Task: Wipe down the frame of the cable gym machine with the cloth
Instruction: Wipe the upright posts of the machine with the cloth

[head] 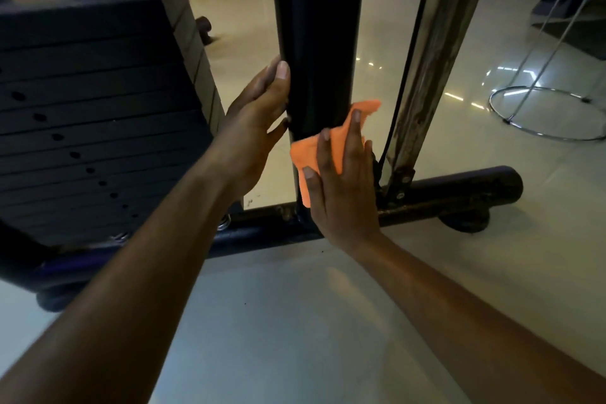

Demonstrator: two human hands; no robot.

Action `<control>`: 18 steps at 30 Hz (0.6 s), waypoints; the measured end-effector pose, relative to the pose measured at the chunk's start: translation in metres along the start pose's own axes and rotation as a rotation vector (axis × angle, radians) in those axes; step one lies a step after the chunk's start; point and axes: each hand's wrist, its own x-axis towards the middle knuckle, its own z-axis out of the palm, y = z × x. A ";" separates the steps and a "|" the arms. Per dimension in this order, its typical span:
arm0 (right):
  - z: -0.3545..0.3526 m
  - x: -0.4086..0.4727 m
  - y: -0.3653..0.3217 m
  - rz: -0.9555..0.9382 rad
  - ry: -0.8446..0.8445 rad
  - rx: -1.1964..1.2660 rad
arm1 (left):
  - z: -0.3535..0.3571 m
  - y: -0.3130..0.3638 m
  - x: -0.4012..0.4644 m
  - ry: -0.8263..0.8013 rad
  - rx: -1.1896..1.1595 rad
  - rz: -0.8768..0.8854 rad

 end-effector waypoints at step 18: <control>0.025 -0.020 -0.019 0.250 0.134 0.074 | 0.006 -0.046 -0.015 -0.049 0.009 -0.088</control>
